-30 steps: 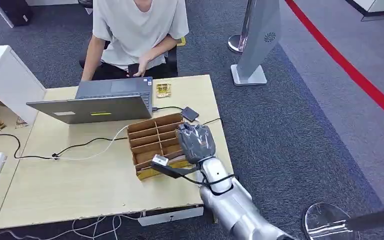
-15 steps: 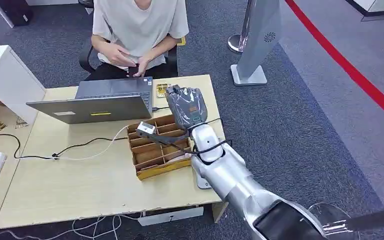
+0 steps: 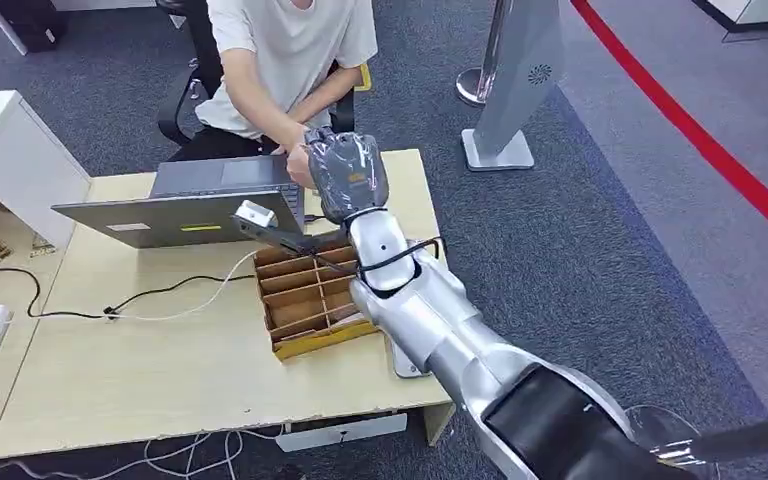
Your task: Pass the card to the sensor for recognition and then transmit it.
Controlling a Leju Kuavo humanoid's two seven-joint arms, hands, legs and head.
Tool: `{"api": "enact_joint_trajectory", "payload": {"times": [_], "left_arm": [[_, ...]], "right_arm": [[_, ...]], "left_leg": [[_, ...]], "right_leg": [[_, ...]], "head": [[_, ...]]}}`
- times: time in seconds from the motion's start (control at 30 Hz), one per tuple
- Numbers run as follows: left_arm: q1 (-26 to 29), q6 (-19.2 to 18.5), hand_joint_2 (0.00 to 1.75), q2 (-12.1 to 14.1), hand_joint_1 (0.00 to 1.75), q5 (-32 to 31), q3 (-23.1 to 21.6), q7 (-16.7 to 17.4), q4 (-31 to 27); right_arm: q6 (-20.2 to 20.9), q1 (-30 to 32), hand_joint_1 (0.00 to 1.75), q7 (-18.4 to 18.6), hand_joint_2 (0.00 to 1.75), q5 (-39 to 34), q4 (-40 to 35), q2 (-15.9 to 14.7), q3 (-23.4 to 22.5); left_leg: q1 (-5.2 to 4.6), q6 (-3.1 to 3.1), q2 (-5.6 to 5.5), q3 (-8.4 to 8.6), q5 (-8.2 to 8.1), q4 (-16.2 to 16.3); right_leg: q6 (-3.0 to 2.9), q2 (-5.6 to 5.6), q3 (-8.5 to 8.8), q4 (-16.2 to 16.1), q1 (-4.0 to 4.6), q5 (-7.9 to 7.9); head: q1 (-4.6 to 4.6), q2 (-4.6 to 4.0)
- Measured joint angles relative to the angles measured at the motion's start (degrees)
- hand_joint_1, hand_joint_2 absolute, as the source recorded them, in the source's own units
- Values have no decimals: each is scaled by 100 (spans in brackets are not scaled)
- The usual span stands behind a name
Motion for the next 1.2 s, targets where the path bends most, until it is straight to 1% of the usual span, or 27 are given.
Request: {"api": "enact_joint_trajectory", "payload": {"times": [0.17, 0.33, 0.47, 0.6, 0.77, 0.87, 0.93, 0.97, 1.03, 1.1, 1.2], "left_arm": [[-7, -74, 175, -28, 0, -107, -63, -48, -4], [-9, 11, 175, -48, 0, -146, -90, -33, -4], [-6, 44, 175, -50, 0, -146, -90, 2, -4], [3, 26, 175, -46, 0, -129, -90, 2, -4], [29, -13, 175, -26, 0, -13, -74, -70, -4], [75, -11, 175, 13, 0, 59, -39, -177, -4], [115, 11, 175, 33, 0, 151, 18, -313, -4], [147, 20, 175, 55, 0, 190, 57, -374, -4], [241, 39, 175, 112, 0, 256, 133, -446, -4], [330, 31, 175, 186, 0, 273, 194, -453, -4], [449, 22, 175, 295, 0, 282, 271, -426, -4]], "right_arm": [[-13, -53, 0, 0, 175, -7, 144, 70, 11], [-48, -53, 0, 28, 175, 57, 240, 79, 42], [-74, -57, 0, 171, 175, 252, 317, 41, 59], [-13, -70, 0, 442, 175, 376, 380, -134, 107], [302, -189, 0, 877, 175, 387, 492, -689, 293], [378, -258, 0, 1049, 175, 387, 606, -1133, 398], [481, -303, 0, 1167, 175, 387, 710, -1531, 485], [529, -314, 0, 1222, 175, 385, 763, -1767, 494], [590, -310, 0, 1314, 175, 380, 866, -2244, 487], [651, -264, 0, 1379, 175, 369, 970, -2778, 437], [743, -46, 0, 1473, 175, 356, 1082, -3488, 282]], "left_leg": [[0, 0, -1, -3, 0, 3], [0, 0, 0, -3, -1, 3], [1, 0, 1, -2, 0, 3], [1, 0, 0, -2, 0, 10], [0, 1, -9, -10, -1, 23], [0, 4, 9, -9, -3, 35], [1, 7, -22, -13, -5, 40], [3, 7, -46, -15, -5, 45], [2, 10, -55, -22, -8, 50], [1, 16, -48, -32, -12, 59], [0, 26, -58, -42, -19, 72]], "right_leg": [[0, 1, -2, 0, 0, 0], [0, 1, -5, 0, 0, -1], [0, 0, -5, 0, 0, -1], [0, 1, -4, 0, 0, 0], [3, -7, 7, 0, 0, 2], [8, 9, -15, -1, -2, 10], [13, -21, 5, -2, 1, 6], [15, -41, 6, -5, 1, 4], [16, -50, 7, -7, 0, 2], [16, -45, 8, -9, -1, 3], [19, -52, 12, -11, 0, 1]], "head": [[2, 0], [0, 0], [0, 0], [0, 0], [2, 0], [-4, 0], [0, 0], [-4, 0], [2, 0], [2, 0], [-2, 0]]}}
